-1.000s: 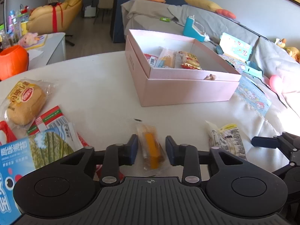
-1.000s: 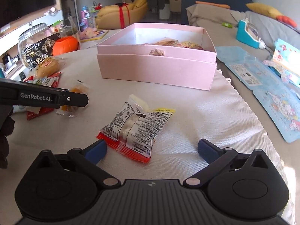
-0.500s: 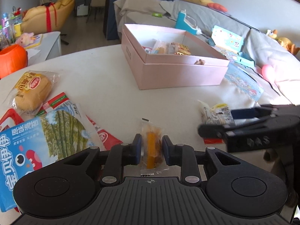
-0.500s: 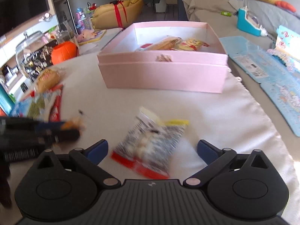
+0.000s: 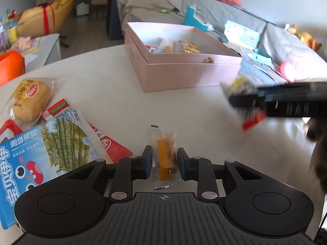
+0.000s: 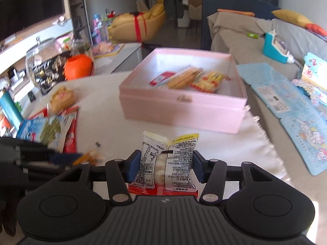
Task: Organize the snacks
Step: 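Grasp the orange-wrapped snack with the left gripper while the right gripper grasps a white-and-red sachet, then carry both snacks over the pink box and open both grippers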
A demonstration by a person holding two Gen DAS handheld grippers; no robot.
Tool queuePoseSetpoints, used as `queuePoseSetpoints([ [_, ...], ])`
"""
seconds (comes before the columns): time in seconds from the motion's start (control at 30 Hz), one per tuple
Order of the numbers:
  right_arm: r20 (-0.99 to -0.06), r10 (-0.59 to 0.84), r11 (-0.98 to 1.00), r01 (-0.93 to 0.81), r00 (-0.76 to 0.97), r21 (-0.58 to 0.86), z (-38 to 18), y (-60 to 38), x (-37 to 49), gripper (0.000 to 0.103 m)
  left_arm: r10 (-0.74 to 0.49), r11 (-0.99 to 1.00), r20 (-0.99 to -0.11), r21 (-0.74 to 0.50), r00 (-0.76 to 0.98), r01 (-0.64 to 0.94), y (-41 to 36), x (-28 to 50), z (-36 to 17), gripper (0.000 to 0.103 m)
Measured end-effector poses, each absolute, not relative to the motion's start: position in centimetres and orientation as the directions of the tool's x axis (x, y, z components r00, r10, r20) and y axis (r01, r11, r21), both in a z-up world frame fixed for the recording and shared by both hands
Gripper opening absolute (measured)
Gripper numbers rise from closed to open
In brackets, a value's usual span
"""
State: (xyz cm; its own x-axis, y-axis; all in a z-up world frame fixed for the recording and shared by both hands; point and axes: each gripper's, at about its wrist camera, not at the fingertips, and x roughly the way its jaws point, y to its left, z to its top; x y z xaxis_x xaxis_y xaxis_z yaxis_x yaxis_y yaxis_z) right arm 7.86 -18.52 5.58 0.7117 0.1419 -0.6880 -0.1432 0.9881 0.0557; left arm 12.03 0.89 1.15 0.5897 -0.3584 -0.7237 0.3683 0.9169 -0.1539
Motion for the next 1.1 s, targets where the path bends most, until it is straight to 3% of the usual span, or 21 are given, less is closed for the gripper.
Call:
queuePoseSetpoints([
  [0.27,-0.624,0.101,0.995,-0.09,0.775,0.048,7.8,-21.3,7.5,0.053,-0.412,0.907,-0.678,-0.247,0.608,0.34,1.9,12.7,2.0,0.024],
  [0.53,-0.566,0.161,0.981,-0.068,0.809,0.182,10.9,-25.3,11.6,0.053,-0.502,0.864,-0.468,-0.303,0.727,0.402,0.8,19.4,10.5,0.025],
  [0.6,-0.54,0.147,0.981,-0.05,0.829,0.19,11.7,-25.7,13.7,0.053,-0.542,0.835,-0.425,-0.375,0.725,0.403,0.3,23.1,11.5,0.026],
  [0.67,-0.516,0.147,0.983,-0.065,0.844,0.174,11.8,-25.4,15.7,0.06,-0.561,0.818,-0.434,-0.419,0.705,0.393,-0.3,26.8,11.5,0.027],
  [0.73,-0.548,0.115,0.989,-0.046,0.829,0.138,11.2,-24.5,17.3,0.068,-0.519,0.848,-0.454,-0.383,0.724,0.367,-0.7,28.1,11.0,0.027],
  [1.0,-0.595,0.108,0.988,-0.153,0.797,-0.026,7.4,-20.6,14.0,0.073,-0.462,0.882,-0.526,-0.358,0.714,0.307,4.8,22.5,7.0,0.027],
  [1.1,-0.616,0.153,0.969,-0.24,0.773,-0.06,6.7,-18.0,12.7,0.076,-0.38,0.912,-0.523,-0.35,0.763,0.215,9.8,19.3,6.5,0.027],
])
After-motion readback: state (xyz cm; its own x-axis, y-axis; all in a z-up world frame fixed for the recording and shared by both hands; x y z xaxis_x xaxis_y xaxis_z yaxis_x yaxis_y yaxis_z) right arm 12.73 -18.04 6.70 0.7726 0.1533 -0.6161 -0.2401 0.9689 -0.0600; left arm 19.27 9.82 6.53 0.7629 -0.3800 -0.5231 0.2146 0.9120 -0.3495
